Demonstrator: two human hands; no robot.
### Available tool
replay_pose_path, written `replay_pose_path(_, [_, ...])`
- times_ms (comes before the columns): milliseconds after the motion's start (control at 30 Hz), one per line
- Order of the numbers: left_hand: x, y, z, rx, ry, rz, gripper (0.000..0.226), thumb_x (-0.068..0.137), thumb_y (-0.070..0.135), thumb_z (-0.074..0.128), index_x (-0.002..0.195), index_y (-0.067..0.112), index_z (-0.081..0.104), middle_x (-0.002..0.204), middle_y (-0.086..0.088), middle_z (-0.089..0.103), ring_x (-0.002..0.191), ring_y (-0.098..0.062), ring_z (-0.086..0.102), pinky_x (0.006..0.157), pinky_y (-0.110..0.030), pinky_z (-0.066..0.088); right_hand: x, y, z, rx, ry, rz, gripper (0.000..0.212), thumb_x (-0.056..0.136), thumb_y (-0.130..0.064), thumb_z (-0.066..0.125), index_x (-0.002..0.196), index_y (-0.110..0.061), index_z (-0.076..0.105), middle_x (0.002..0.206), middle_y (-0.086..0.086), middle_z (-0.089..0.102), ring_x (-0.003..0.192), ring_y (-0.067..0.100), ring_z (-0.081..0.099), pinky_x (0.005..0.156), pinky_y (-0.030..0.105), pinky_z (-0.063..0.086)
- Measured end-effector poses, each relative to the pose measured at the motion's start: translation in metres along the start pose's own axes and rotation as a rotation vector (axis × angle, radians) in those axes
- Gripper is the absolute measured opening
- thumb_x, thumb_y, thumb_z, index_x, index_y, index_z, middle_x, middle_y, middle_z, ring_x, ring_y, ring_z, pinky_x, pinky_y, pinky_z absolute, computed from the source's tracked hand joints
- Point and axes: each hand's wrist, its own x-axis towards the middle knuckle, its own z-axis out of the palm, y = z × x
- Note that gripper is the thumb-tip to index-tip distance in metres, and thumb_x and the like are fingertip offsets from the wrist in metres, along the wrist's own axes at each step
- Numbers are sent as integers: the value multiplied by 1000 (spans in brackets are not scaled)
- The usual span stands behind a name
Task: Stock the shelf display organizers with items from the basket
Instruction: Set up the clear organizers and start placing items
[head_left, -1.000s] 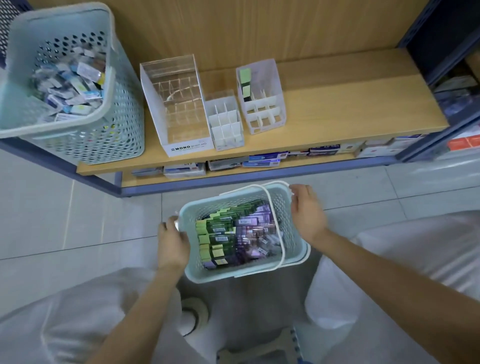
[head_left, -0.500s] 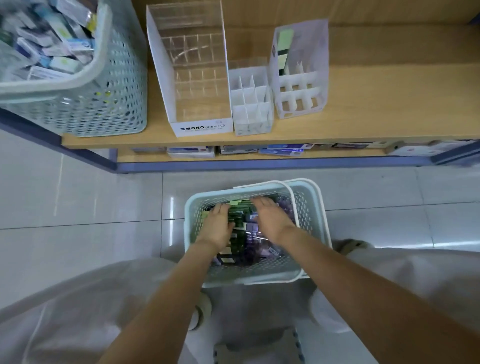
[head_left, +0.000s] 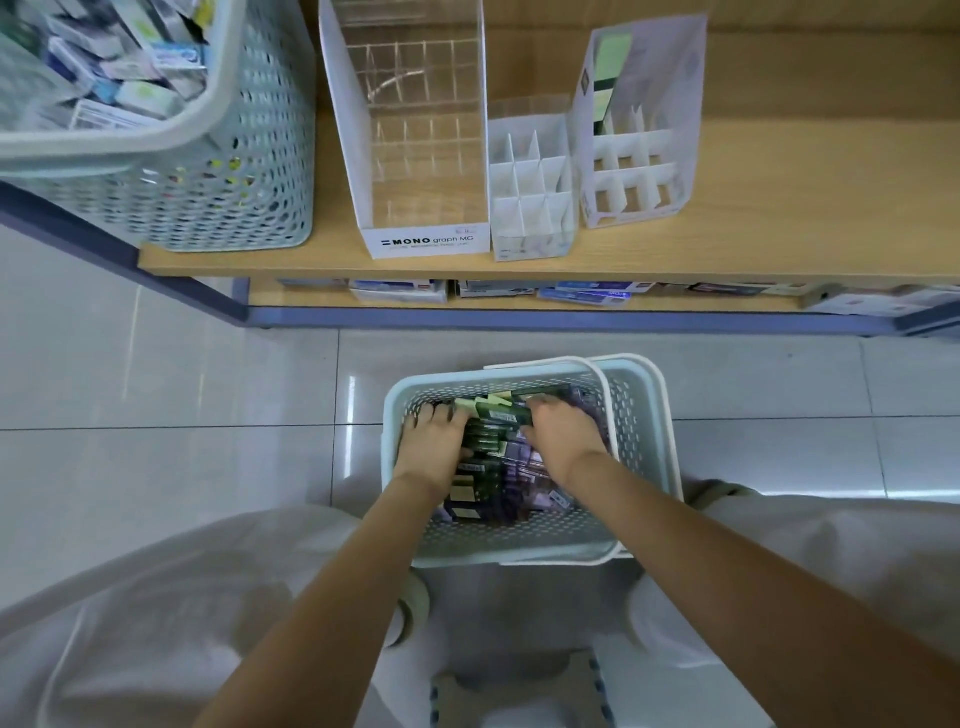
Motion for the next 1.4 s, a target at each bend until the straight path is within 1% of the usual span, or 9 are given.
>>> replay_pose_path(200, [-10, 3, -1, 146, -13, 35, 49, 97, 43, 40, 135, 11, 37, 132, -13, 43, 122, -30, 36, 104, -38, 23, -21, 2, -17, 228, 16, 8, 25, 99, -19, 45, 110, -2, 59, 101, 17, 63, 90, 30, 63, 72, 34, 49])
replay_pose_path(433, [-35, 10, -13, -174, -50, 44, 47, 96, 35, 47, 130, 6, 32, 118, -17, 56, 102, -32, 58, 82, -41, 49, -42, 3, -21, 425, 47, 54, 22, 98, -12, 47, 106, 2, 62, 89, 19, 66, 76, 29, 63, 79, 38, 53])
replay_pose_path(567, [-54, 15, -22, -610, -48, -33, 39, 96, 34, 48, 123, 9, 34, 105, -7, 59, 82, -26, 64, 72, -41, 54, -60, 7, -28, 662, 75, 122, 22, 97, -16, 50, 93, 1, 64, 63, 2, 54, 49, 11, 46, 45, 14, 43])
replay_pose_path(767, [-73, 43, -40, -1394, 89, -436, 40, 94, 46, 46, 117, 14, 44, 114, -9, 61, 106, -28, 58, 95, -51, 47, -95, 4, -44, 899, 156, 102, 41, 94, -23, 56, 55, -14, 45, 46, -5, 43, 43, 8, 35, 42, 13, 29])
replay_pose_path(867, [-80, 62, -57, -1694, 114, -443, 37, 98, 33, 43, 123, 5, 44, 107, -12, 63, 89, -22, 64, 73, -36, 54, -113, -3, -49, 1007, 155, 70, 41, 93, -23, 58, 54, -17, 45, 34, -11, 41, 42, 8, 35, 44, 15, 31])
replay_pose_path(933, [-85, 74, -69, -1755, 126, -423, 38, 99, 29, 39, 126, 2, 44, 103, -16, 64, 76, -21, 64, 60, -31, 51, -122, -7, -53, 1005, 197, 49, 43, 92, -24, 59, 53, -16, 44, 37, -11, 40, 43, 9, 34, 48, 19, 32])
replay_pose_path(1100, [-102, 88, -86, -1791, 171, -408, 45, 97, 38, 38, 129, 6, 44, 113, -18, 65, 87, -25, 64, 69, -34, 52, -139, -13, -63, 952, 290, -30, 45, 92, -24, 59, 51, -15, 43, 48, 1, 40, 50, 19, 38, 56, 29, 34])
replay_pose_path(1267, [-120, 92, -98, -1862, 230, -286, 36, 96, 32, 50, 118, 4, 57, 93, -9, 69, 65, -13, 69, 50, -23, 52, -155, -22, -73, 870, 333, -90, 49, 92, -26, 58, 47, -17, 41, 40, -7, 37, 41, 8, 32, 47, 21, 28])
replay_pose_path(1400, [-132, 88, -110, -1885, 292, -234, 32, 92, 24, 58, 116, 4, 60, 90, -9, 72, 72, -17, 70, 58, -27, 56, -165, -29, -83, 871, 335, -116, 46, 92, -31, 57, 51, -13, 46, 42, -4, 42, 40, 9, 36, 48, 21, 31])
